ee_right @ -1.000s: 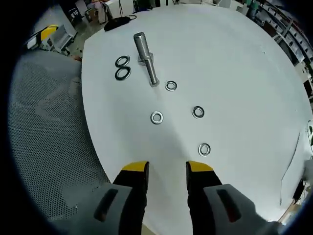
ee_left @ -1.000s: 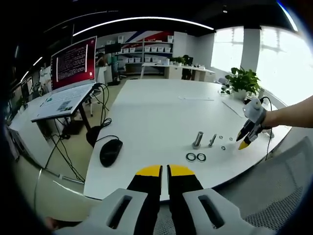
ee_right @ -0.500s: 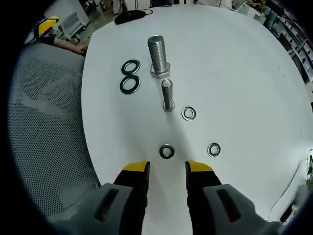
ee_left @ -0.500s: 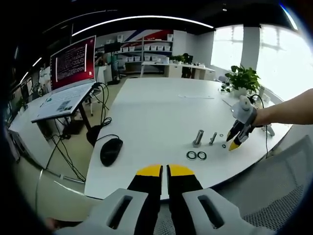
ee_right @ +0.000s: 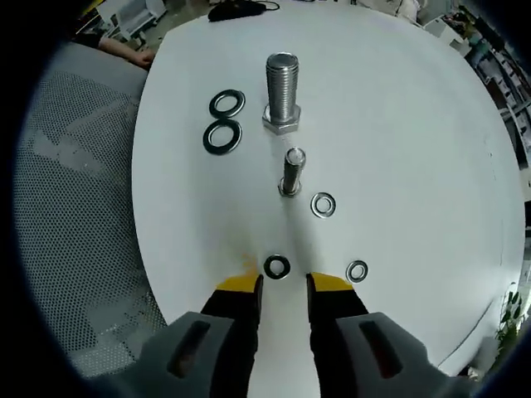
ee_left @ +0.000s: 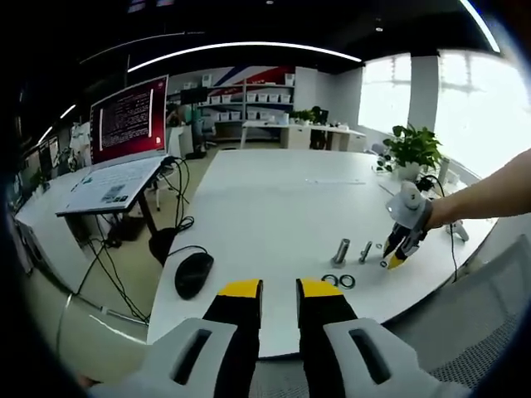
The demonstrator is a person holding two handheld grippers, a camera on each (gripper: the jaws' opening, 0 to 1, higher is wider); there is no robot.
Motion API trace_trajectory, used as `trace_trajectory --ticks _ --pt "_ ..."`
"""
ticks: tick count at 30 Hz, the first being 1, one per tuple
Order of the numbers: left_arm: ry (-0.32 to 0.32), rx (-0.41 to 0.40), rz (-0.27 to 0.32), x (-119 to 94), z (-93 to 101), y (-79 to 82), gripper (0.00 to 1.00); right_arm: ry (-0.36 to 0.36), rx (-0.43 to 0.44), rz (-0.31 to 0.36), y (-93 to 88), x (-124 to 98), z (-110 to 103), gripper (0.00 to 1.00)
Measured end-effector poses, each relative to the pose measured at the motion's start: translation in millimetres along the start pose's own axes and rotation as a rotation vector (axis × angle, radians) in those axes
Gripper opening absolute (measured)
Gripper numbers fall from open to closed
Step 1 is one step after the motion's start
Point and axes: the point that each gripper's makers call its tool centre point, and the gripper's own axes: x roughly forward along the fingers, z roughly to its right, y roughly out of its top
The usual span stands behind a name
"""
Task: Place the washer onto the threaded stud by aligning its center hole with the stud, sliding it down to the base, and recovering from edge contact or off-axis alignment until the washer reaches the visible bottom stop.
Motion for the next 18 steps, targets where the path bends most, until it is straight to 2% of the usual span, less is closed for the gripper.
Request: trace_trajectory --ticks 6,11,18 --pt "-0.001 0.002 -0.030 -0.2 1.3 -5.3 0.08 0.007 0.045 0.049 6.5 -0.9 0.5 0.24" --pt "-0.002 0.000 -0.035 0.0 1.2 -5.6 0.07 -0.004 -0.010 0.049 8.3 -1.2 -3.9 0.23" --pt "-0.002 -0.004 -0.035 0.0 1.0 -5.6 0.07 0.004 -0.026 0.049 8.2 -1.4 -4.0 0.21"
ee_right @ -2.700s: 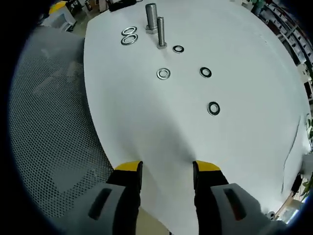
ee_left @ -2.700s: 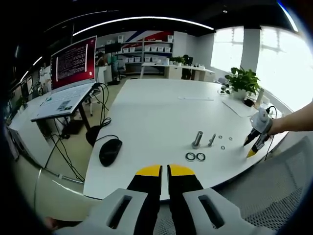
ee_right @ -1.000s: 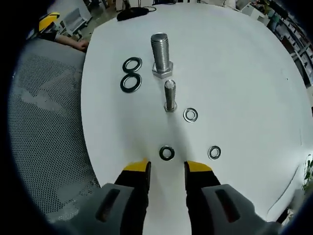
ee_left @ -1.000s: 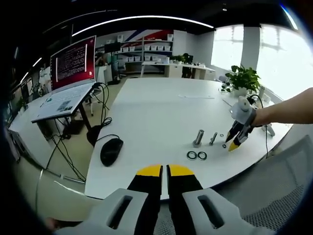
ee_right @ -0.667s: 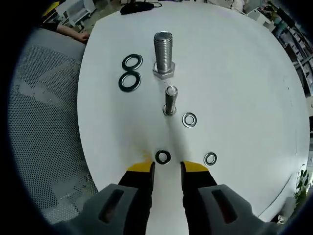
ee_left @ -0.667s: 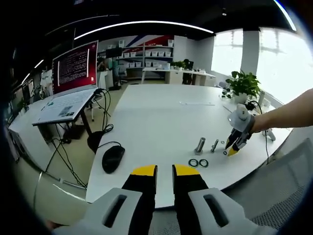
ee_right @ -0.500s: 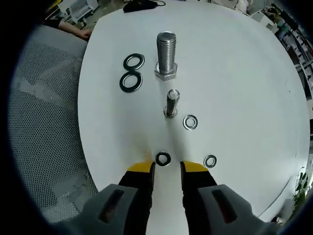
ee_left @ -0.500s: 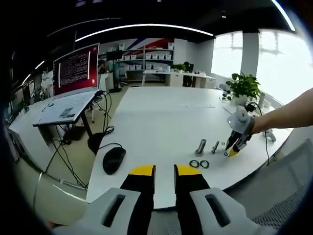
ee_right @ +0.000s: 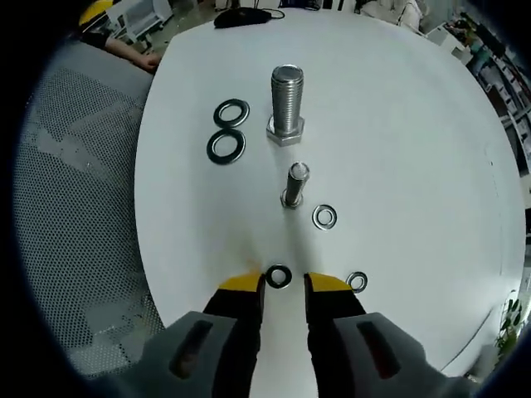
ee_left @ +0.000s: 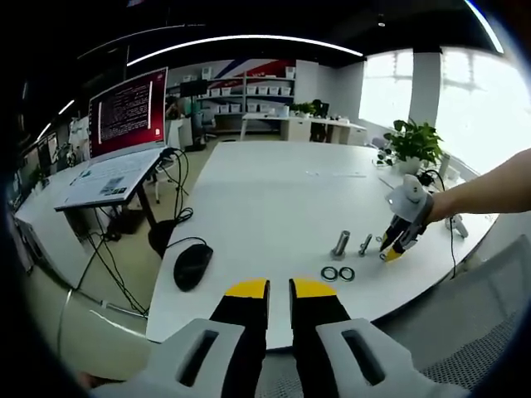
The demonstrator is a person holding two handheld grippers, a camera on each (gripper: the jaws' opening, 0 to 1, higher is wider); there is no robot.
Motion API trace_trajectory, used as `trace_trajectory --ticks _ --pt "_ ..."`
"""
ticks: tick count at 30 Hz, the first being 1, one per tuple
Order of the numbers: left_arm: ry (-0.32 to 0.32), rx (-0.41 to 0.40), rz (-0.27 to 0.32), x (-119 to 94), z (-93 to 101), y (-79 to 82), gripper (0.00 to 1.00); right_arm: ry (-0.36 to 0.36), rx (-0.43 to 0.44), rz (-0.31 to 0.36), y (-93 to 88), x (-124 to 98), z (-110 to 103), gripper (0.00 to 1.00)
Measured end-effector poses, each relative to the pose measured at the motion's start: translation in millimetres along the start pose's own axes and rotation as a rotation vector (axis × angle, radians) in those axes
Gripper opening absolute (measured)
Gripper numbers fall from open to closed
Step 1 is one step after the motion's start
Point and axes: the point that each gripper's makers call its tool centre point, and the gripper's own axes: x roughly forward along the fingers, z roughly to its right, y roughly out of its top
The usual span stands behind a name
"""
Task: Place the washer onto the threaded stud by aligning its center hole with the stud, sliding it down to the base, and recovering from edge contact or off-axis alignment until the washer reaches the visible bottom stop.
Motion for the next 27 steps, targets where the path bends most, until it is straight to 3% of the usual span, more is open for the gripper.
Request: trace_trajectory --ticks 6,27 --pt "0.000 -0.001 0.001 0.6 -0.1 0.4 0.07 -0.009 -0.017 -0.003 -0.8 0.6 2.5 0.15" --pt "0.005 0.007 -0.012 2.0 -1.1 -1.7 0.07 0.012 -0.089 -0.028 1.8 3.3 2.5 0.16"
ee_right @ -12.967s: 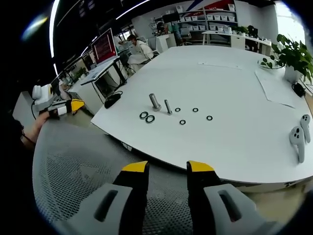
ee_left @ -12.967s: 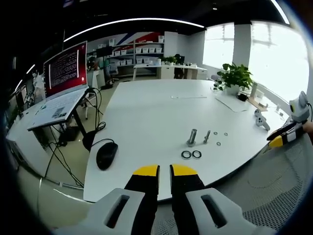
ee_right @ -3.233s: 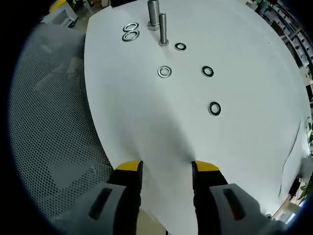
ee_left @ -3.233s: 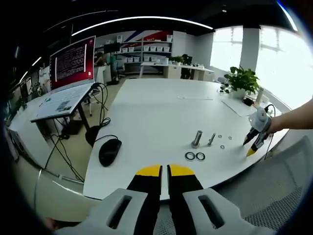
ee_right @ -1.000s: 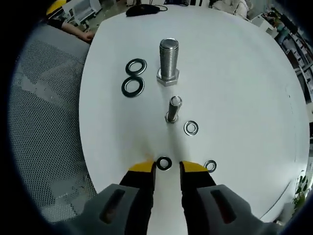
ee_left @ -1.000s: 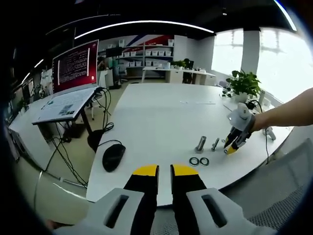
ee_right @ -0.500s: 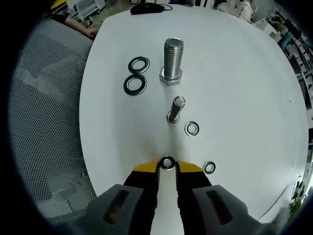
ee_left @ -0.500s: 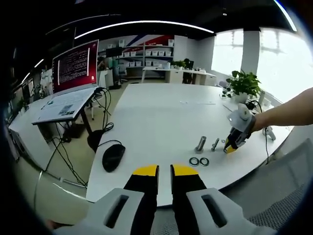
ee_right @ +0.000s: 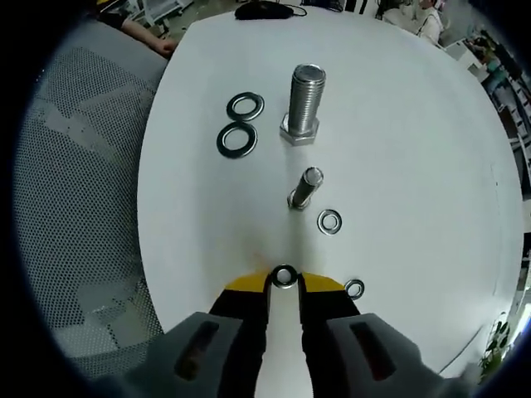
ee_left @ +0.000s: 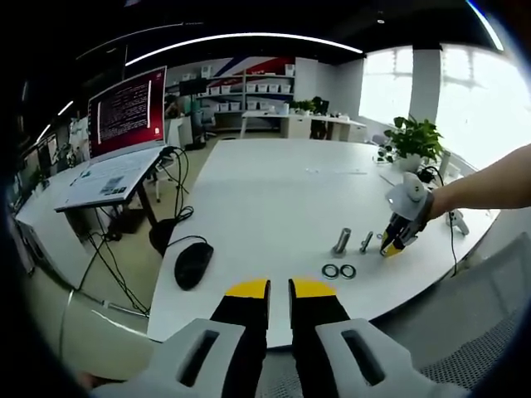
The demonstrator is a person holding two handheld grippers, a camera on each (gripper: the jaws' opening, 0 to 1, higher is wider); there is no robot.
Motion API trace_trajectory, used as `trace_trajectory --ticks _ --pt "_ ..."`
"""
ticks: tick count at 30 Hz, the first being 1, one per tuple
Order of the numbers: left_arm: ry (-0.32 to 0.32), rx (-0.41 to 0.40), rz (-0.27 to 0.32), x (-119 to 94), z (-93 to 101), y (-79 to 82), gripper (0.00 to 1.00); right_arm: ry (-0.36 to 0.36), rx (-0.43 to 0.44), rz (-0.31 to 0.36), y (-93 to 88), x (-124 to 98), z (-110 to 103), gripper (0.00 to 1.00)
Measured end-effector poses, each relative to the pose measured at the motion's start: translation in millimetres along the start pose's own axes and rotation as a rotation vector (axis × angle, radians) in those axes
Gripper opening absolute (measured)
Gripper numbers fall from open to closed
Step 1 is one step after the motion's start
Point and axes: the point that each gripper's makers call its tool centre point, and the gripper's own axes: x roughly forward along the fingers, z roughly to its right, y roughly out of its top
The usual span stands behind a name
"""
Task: Place the washer onto the threaded stud by aligning its center hole with the stud, sliding it down to the base, and recovering from edge contact or off-axis alignment until the washer reaches the visible bottom stop.
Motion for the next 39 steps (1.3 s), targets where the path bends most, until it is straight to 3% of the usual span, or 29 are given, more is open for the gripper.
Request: trace_trajectory --ticks 10,39 --pt "0.005 -0.004 0.007 0.5 -1.1 1.0 0.06 -0.008 -0.029 -0.058 1.1 -1.8 -4.6 0.16" --pt "0.007 -0.005 0.003 -2.4 -0.1 -0.3 0.06 -0.017 -0.024 -0.063 -0.2 -1.4 -2.8 0.16"
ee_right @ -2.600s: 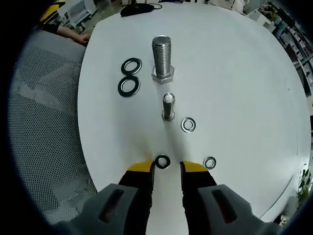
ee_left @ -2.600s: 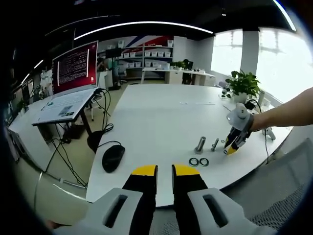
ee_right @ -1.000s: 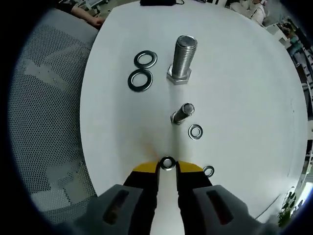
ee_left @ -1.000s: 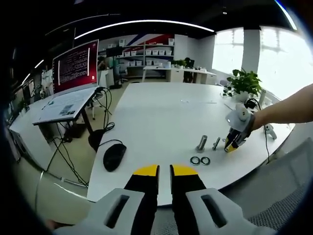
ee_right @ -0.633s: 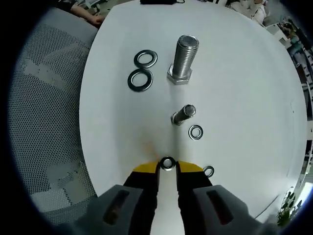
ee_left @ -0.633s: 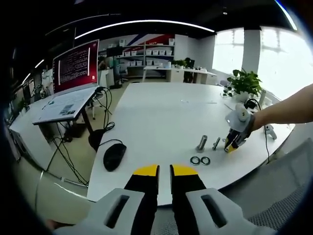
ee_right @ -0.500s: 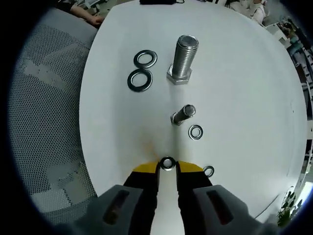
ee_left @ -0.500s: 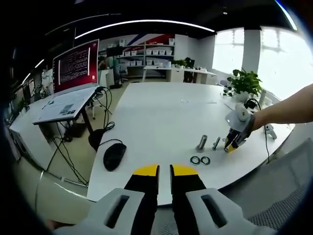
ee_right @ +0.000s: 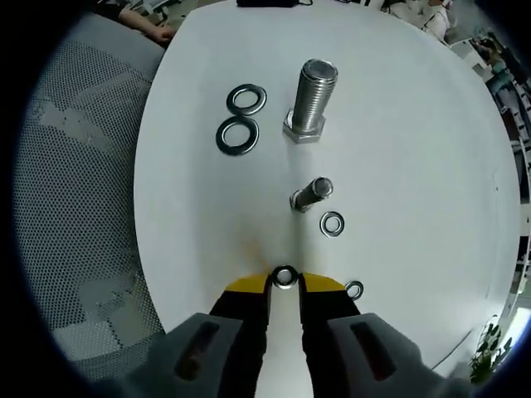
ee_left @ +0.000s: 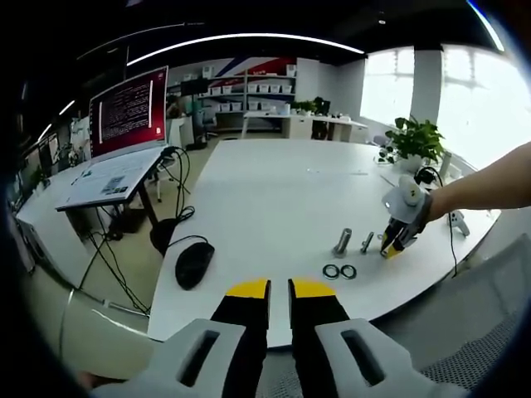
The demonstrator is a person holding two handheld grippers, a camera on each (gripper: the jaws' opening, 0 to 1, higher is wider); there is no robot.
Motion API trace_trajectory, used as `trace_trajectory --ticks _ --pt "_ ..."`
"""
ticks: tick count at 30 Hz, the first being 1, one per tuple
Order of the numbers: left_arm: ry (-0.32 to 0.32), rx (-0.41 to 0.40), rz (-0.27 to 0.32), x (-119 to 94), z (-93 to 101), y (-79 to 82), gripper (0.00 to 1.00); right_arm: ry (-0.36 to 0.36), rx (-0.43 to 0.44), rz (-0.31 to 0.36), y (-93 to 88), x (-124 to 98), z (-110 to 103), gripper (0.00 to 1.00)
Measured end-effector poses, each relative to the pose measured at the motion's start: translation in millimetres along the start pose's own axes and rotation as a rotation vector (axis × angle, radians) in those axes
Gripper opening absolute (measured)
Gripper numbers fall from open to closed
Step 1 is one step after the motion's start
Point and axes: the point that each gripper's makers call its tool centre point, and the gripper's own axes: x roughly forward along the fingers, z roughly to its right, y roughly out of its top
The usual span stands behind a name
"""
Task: Place the washer onto the threaded stud by aligning its center hole with the stud, sliding it down to the base, and recovering from edge contact or off-axis alignment until the washer reaches the visible bottom stop.
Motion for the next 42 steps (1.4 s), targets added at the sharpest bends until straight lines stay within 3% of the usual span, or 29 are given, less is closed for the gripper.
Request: trace_trajectory --ticks 42 --pt "0.003 0.008 -0.021 1.2 -0.7 -2.8 0.05 0.012 0.010 -0.004 1.4 -2.2 -2.4 0.16"
